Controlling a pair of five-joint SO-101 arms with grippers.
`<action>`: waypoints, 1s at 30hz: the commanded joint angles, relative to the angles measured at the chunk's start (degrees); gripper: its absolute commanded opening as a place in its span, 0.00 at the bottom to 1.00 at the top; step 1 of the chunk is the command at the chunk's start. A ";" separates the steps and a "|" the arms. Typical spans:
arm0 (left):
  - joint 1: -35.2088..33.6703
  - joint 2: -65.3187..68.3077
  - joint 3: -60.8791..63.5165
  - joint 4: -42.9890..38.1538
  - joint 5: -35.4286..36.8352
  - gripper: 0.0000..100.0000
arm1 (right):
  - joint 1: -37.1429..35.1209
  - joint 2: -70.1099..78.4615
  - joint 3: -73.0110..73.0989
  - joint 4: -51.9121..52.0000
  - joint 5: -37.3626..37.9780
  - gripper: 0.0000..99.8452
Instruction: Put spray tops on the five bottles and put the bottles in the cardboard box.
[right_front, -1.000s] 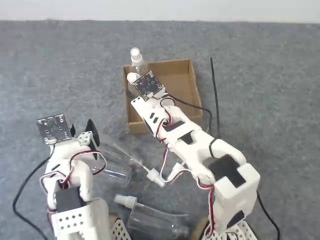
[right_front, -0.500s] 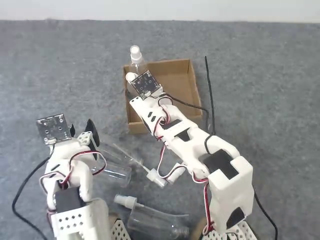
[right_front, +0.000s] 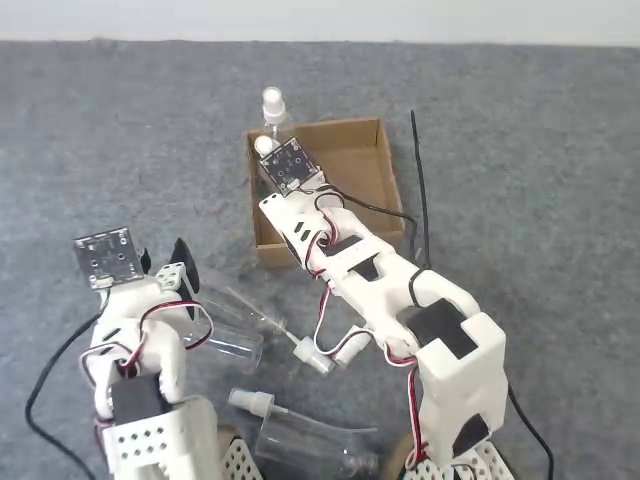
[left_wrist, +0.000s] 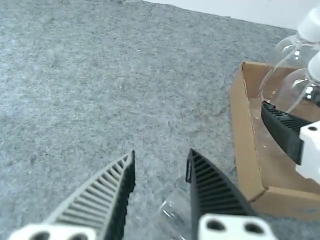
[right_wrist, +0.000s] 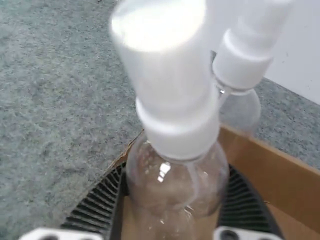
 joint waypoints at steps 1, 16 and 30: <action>-0.35 -0.79 -0.13 -1.76 0.18 0.16 | -0.04 -1.63 -2.55 0.66 -0.53 0.20; -0.35 -0.79 -0.04 -1.76 0.18 0.16 | 0.75 -6.55 -2.64 10.42 -6.95 0.28; -0.35 -0.79 -0.04 -1.76 0.18 0.16 | 1.27 -13.58 1.67 13.67 -8.70 0.30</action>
